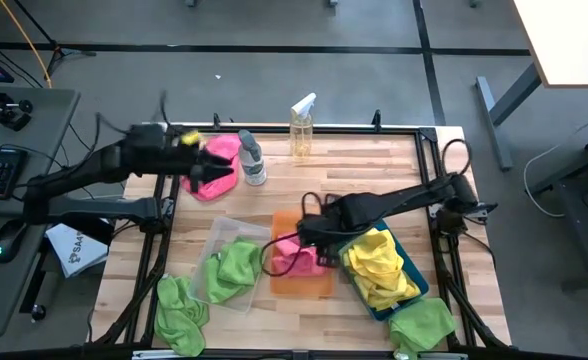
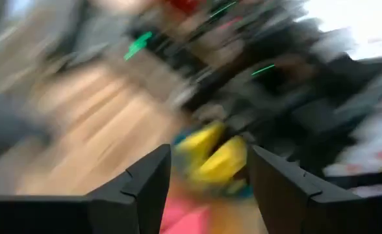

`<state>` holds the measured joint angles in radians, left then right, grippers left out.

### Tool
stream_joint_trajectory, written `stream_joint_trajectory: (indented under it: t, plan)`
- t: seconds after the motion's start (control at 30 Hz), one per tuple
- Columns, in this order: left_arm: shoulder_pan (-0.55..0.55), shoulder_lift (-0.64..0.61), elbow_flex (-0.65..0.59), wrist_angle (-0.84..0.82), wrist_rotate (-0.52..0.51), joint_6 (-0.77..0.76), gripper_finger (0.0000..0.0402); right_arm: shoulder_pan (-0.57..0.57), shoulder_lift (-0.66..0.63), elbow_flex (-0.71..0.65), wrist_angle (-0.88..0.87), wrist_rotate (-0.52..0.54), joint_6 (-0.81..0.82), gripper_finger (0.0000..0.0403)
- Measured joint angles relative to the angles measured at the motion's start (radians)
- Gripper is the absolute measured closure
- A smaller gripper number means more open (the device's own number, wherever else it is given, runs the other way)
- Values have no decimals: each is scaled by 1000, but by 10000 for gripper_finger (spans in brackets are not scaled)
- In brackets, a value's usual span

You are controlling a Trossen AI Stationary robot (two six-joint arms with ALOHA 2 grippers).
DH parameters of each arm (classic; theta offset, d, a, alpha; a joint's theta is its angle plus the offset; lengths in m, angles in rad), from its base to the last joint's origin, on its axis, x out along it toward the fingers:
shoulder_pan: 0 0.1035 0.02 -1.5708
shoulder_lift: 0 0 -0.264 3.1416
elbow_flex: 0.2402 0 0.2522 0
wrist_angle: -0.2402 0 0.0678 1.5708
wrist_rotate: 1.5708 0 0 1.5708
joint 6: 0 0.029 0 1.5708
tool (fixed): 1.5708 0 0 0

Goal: Sort microfiber towel by color & place in baskets
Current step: Put the pink microfiber cloth into the orange bin

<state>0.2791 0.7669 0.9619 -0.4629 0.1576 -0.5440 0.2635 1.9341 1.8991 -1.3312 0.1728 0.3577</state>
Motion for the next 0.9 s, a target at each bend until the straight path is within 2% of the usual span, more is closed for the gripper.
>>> stream_joint_trajectory:
  t: [0.17,0.3,0.43,0.57,0.67,0.8,0.9]
  plan:
    - [5,106,-2,-439,-257,4,220,6,-141,-150,-10,57,154,96]
    - [68,258,-2,-622,-326,72,231,17,-281,-295,18,112,348,96]
    - [162,431,-2,-635,-325,175,237,42,-407,-420,98,126,521,96]
    - [244,581,-4,-633,-313,249,238,88,-490,-490,141,134,667,96]
    - [286,622,-59,-535,-304,292,238,131,-509,-502,146,167,742,96]
    - [329,633,-187,-430,-230,290,238,182,-507,-502,149,196,801,96]
    - [355,629,-254,-332,-230,286,238,201,-500,-503,149,213,832,96]
